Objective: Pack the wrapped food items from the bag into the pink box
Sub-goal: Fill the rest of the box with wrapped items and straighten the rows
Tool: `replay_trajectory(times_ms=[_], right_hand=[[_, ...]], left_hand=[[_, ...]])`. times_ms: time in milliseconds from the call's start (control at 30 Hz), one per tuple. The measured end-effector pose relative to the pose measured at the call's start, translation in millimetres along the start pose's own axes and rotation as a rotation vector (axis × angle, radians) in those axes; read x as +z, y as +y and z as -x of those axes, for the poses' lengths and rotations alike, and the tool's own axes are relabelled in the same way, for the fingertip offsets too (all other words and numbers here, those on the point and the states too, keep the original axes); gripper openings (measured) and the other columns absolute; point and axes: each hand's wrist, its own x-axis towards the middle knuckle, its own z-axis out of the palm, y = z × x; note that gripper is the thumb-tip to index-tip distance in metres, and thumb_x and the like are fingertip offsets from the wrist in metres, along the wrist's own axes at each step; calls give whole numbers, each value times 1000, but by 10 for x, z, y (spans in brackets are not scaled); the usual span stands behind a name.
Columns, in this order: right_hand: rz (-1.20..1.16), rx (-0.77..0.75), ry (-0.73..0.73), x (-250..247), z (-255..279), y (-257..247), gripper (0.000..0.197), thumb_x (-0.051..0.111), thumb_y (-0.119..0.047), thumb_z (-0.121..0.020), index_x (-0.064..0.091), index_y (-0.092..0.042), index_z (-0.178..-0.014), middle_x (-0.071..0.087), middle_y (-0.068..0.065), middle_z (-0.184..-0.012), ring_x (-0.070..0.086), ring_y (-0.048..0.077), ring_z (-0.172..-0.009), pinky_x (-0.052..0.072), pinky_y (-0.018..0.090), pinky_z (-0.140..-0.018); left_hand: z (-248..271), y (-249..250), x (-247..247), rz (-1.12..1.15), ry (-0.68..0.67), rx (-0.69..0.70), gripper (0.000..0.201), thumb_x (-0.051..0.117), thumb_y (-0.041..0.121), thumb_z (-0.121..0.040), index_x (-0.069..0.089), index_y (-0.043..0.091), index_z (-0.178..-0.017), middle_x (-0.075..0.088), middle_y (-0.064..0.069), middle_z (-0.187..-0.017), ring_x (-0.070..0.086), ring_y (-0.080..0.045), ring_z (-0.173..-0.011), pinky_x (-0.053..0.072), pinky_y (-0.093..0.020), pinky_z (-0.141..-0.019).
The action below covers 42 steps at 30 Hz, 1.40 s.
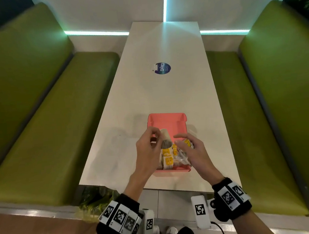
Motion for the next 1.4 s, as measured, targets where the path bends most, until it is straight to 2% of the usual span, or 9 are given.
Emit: replay_trajectory(times_ms=[100, 233, 433, 600, 700, 800, 967, 1100, 1400], right_hand=[[64, -15, -83, 89, 24, -102, 19, 75, -20, -86, 71, -27, -104, 72, -4, -90, 67, 4, -80, 54, 17, -71], [117, -6, -103, 261, 9, -63, 7, 75, -18, -86, 74, -19, -93, 71, 0, -80, 63, 10, -74, 51, 25, -70], [81, -72, -67, 365, 54, -115, 16, 63, -15, -96, 75, -8, -87, 74, -1, -86, 66, 11, -83, 48, 25, -79], [86, -82, -113, 337, 111, -132, 16, 64, -20, -95, 76, -14, -87, 74, 1, -87, 67, 16, -86, 49, 34, -84], [155, -52, -203, 278, 134, -106, 17, 64, -16, -95, 74, -9, -84, 71, -6, -81, 63, 7, -81, 47, 21, -79], [262, 24, -280, 160, 108, -92, 18, 64, -16, -94, 74, -8, -81, 68, -6, -77, 61, 3, -77, 45, 15, -75], [413, 132, -317, -18, -139, -208, 19, 65, -20, -93, 73, -8, -80, 68, 0, -76, 61, 9, -72, 46, 27, -74], [507, 118, -402, -43, -313, -516, 30, 65, -25, -93, 68, 3, -84, 62, 11, -73, 55, 19, -68, 43, 34, -68], [997, -210, -256, 209, -116, -802, 20, 61, -37, -94, 71, -20, -88, 68, -9, -88, 59, 9, -84, 49, 35, -80]], left_hand=[[-47, 29, -47, 21, 12, 18, 16, 63, 6, -95, 61, 21, -90, 66, 5, -85, 66, -16, -72, 55, -30, -64], [-95, 37, -96, 43, 22, 24, 13, 65, 6, -93, 63, 19, -92, 67, 3, -86, 66, -19, -73, 55, -31, -62], [-140, 104, -180, 160, 50, -63, 16, 68, 4, -89, 62, 14, -100, 67, 1, -89, 67, -18, -74, 53, -25, -61], [-152, 158, -261, 280, 52, -124, 18, 66, 0, -90, 64, 13, -103, 67, -2, -97, 67, -24, -82, 57, -37, -69], [-162, 210, -328, 324, 39, -131, 19, 64, -1, -91, 65, 11, -106, 67, 1, -98, 67, -12, -80, 58, -31, -69], [-151, 234, -425, 336, -18, -131, 21, 64, -2, -92, 66, 10, -108, 66, 1, -100, 65, -8, -77, 57, -25, -66], [17, 116, -513, 211, -298, -68, 21, 68, 1, -90, 71, 16, -104, 73, 0, -95, 69, -24, -80, 57, -36, -72], [133, 31, -467, 73, -467, -54, 19, 71, 7, -89, 71, 25, -94, 71, 7, -92, 67, -10, -79, 52, -23, -69], [128, 28, -427, 63, -435, -73, 14, 72, -1, -85, 72, 8, -95, 65, 1, -98, 69, -13, -73, 56, -24, -71]])
